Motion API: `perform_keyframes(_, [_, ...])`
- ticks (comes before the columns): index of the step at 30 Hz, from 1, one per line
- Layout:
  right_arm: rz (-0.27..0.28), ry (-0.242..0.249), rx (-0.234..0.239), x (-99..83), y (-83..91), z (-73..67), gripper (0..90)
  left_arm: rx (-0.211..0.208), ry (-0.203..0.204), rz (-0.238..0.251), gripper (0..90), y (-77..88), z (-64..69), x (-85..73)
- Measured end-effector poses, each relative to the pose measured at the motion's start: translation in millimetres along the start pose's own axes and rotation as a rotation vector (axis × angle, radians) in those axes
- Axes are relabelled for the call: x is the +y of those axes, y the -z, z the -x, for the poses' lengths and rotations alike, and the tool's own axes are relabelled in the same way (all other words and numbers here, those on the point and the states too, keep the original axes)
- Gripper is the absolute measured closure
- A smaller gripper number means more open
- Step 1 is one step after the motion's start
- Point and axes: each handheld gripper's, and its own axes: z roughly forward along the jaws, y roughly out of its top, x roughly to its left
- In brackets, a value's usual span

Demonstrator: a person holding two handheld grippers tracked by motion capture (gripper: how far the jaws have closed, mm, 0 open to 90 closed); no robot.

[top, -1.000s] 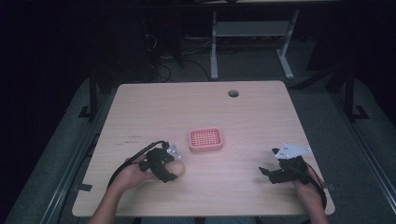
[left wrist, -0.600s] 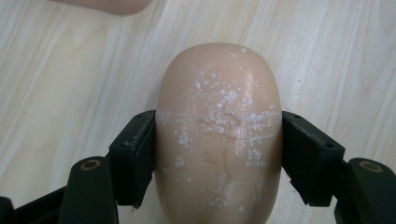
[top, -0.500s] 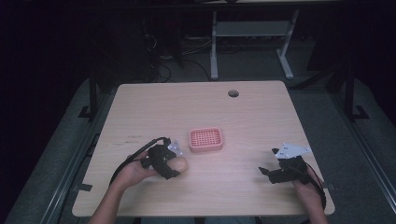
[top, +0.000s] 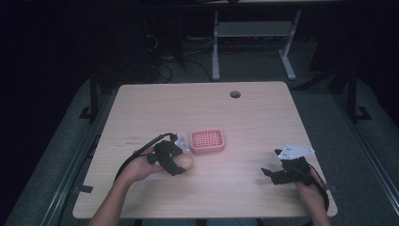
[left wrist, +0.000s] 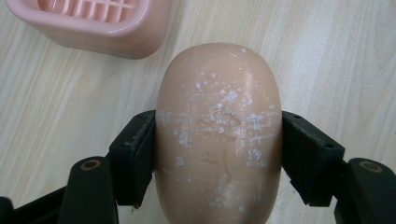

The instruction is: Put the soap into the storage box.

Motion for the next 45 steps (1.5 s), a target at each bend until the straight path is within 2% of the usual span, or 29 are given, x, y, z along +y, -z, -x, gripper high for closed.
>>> perform_keyframes(11, [0.021,-0.014,-0.003,-0.8,3.0,1.2,14.0,-0.008,-0.014,-0.004,32.2,-1.8,-7.7,16.7])
perform_keyframes(15, [0.019,-0.003,-0.003,0.5,2.7,-0.1,13.9,-0.014,-0.024,0.002,32.2,-1.2,-9.7,23.1])
perform_keyframes(23, [0.017,0.002,0.004,2.6,0.8,-2.6,13.9,-0.009,-0.023,0.004,32.2,0.7,-16.7,31.6])
perform_keyframes(31, [0.022,0.000,0.006,3.1,1.0,-2.9,13.9,-0.002,-0.040,0.000,32.2,2.0,-22.3,43.5])
perform_keyframes(39, [0.027,-0.002,0.004,2.9,2.6,-2.1,13.9,-0.002,-0.060,-0.024,32.2,-1.4,-29.9,61.1])
perform_keyframes(45, [0.036,-0.001,0.002,2.6,3.5,-0.9,13.9,-0.004,-0.059,-0.034,32.2,-5.2,-37.3,72.2])
